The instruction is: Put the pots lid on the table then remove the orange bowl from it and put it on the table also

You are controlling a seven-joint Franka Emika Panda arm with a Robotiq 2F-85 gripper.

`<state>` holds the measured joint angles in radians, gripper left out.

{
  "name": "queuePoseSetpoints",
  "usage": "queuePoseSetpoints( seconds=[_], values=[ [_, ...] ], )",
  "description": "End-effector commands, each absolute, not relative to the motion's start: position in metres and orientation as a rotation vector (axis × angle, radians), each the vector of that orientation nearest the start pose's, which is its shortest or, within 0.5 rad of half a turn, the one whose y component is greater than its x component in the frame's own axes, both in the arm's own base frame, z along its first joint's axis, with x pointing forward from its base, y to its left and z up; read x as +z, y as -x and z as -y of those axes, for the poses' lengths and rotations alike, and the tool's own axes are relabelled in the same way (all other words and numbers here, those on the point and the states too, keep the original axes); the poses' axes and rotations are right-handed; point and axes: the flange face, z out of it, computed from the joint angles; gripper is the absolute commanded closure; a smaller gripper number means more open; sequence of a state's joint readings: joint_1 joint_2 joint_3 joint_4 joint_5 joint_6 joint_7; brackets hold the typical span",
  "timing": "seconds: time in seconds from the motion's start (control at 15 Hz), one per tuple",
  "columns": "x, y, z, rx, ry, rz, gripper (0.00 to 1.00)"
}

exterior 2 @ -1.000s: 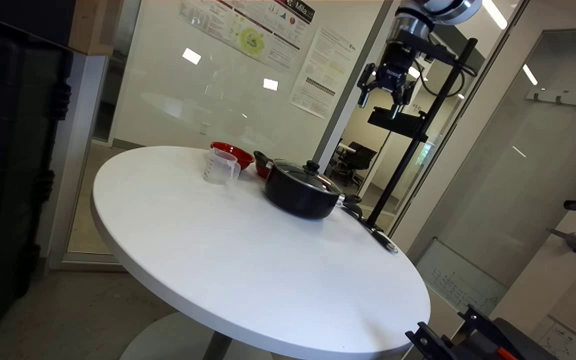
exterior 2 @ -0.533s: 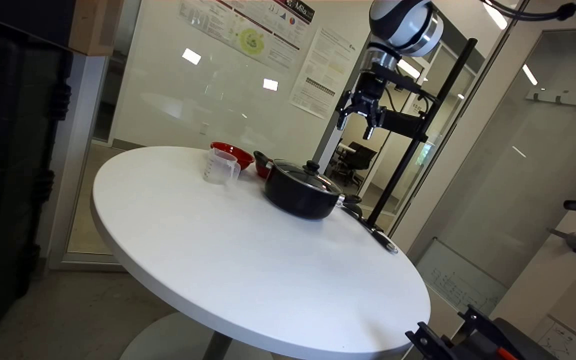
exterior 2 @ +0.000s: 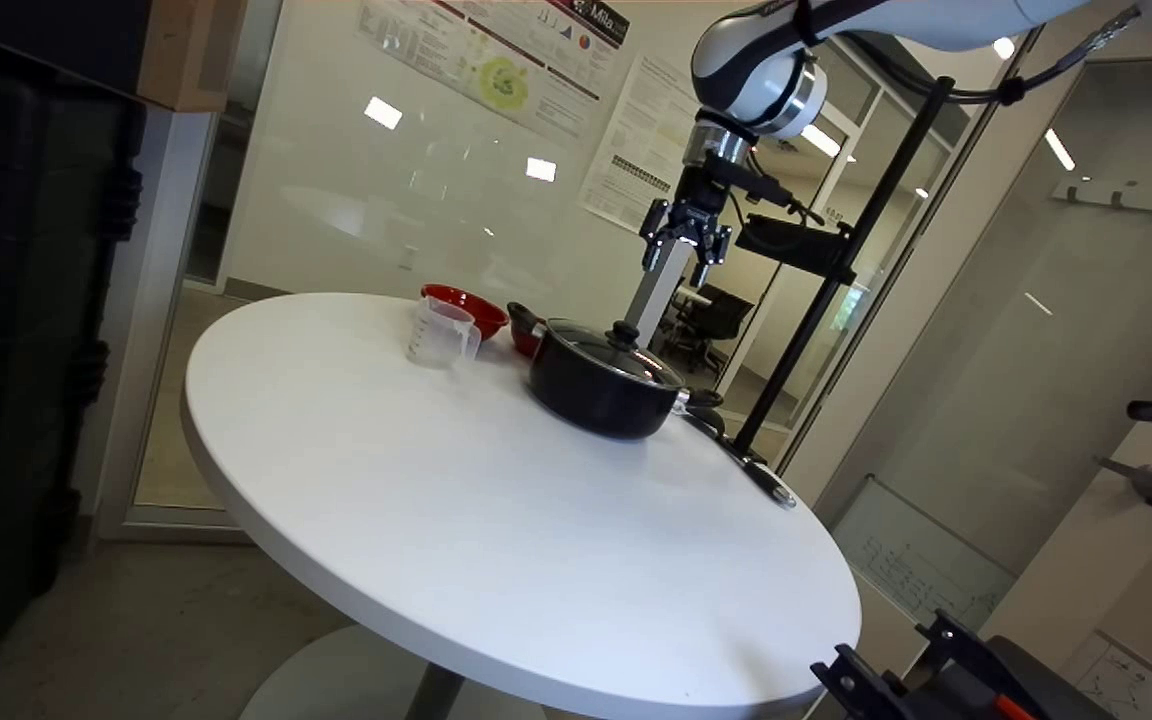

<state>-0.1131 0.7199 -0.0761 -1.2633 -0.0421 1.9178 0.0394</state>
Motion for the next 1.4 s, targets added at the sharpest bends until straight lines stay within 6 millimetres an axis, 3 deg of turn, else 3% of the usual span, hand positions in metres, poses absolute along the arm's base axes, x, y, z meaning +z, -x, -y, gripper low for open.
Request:
queuePoseSetpoints(
  seconds=[0.0, 0.4, 0.73, 0.8, 0.87, 1.0, 1.13, 1.33],
  values=[
    [0.306, -0.755, 0.129, 0.095, 3.224, -0.280, 0.00],
    [0.254, -0.774, 0.129, 0.120, 3.238, -0.232, 0.00],
    [0.238, -0.782, 0.126, 0.133, 3.236, -0.179, 0.00],
    [0.238, -0.782, 0.126, 0.136, 3.236, -0.170, 0.04],
    [0.238, -0.783, 0.126, 0.138, 3.241, -0.159, 0.28],
    [0.239, -0.783, 0.126, 0.152, 3.238, -0.157, 0.30],
    [0.242, -0.782, 0.126, 0.169, 3.237, -0.151, 0.43],
    [0.243, -0.778, 0.126, 0.210, 3.225, -0.135, 0.26]
  ],
)
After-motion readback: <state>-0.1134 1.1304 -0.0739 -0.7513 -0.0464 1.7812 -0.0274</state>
